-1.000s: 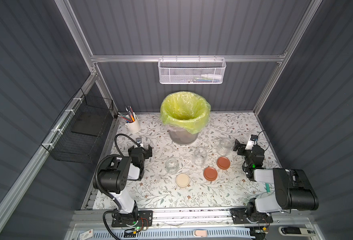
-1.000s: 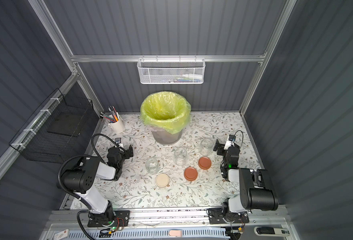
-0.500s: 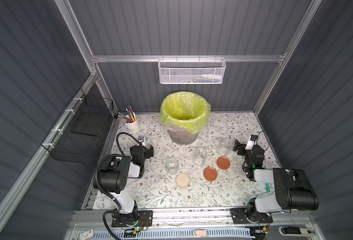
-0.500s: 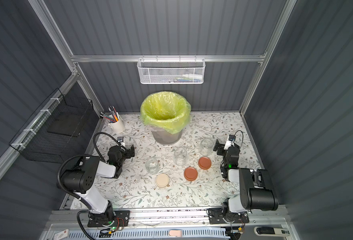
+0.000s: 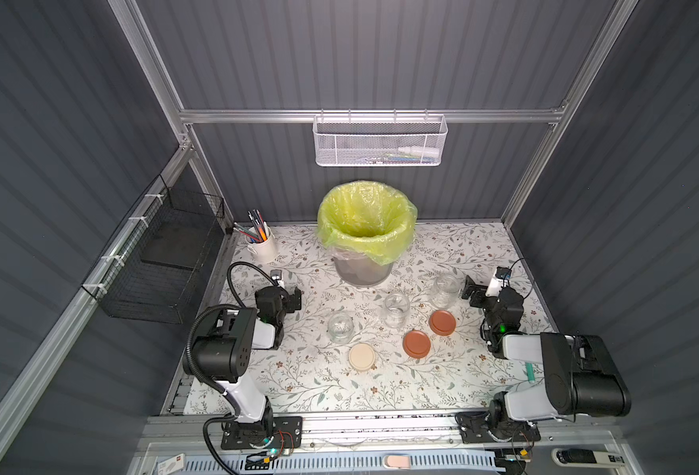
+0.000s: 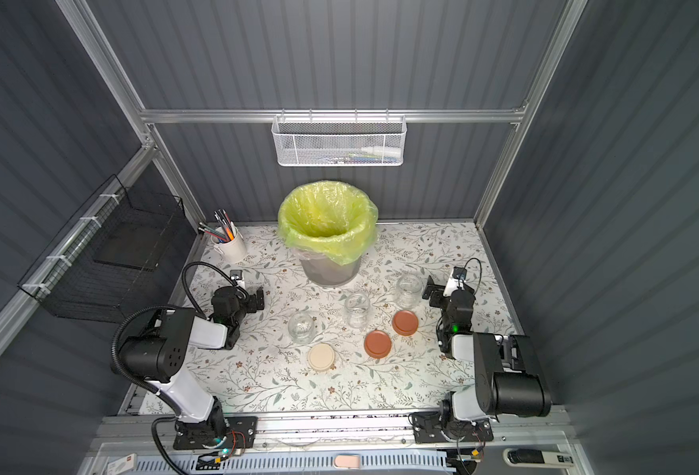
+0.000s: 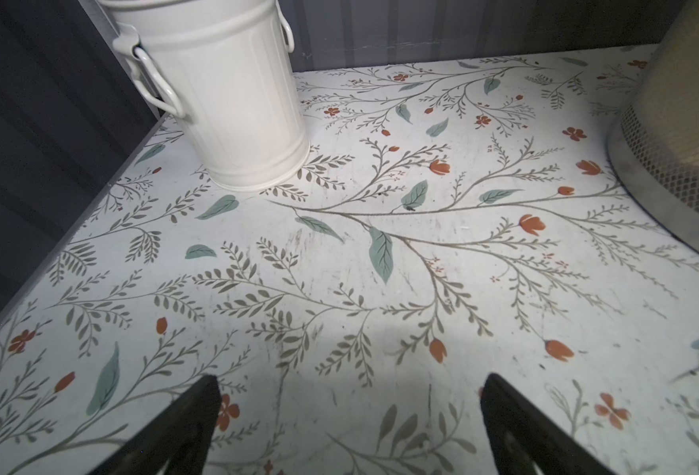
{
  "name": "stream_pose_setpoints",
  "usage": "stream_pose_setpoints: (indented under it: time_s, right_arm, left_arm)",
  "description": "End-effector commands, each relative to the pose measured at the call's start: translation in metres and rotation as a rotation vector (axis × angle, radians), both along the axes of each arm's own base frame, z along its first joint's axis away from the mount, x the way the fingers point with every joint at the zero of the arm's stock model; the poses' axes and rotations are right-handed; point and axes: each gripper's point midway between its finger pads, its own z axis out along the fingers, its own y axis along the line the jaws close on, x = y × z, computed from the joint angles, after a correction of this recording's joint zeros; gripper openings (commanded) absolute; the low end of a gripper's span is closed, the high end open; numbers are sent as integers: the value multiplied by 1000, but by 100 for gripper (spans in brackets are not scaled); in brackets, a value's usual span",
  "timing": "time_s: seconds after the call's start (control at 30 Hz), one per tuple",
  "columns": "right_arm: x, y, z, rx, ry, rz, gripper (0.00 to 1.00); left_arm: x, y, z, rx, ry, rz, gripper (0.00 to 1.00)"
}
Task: Empty expired oatmeal from jars
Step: Reset both arms
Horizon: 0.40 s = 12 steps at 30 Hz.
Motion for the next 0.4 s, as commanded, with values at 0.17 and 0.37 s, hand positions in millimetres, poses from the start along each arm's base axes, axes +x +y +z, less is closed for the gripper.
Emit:
stream_pose_setpoints:
  time_s: [0.17, 0.37]
  right_arm:
    - [3, 1, -2, -10, 19, 6, 99]
    - [1, 2, -2, -12, 14, 7, 99]
  left_arm:
    - [5, 1, 8, -13, -24, 9, 100]
    - [4, 1, 7, -13, -22, 10, 100]
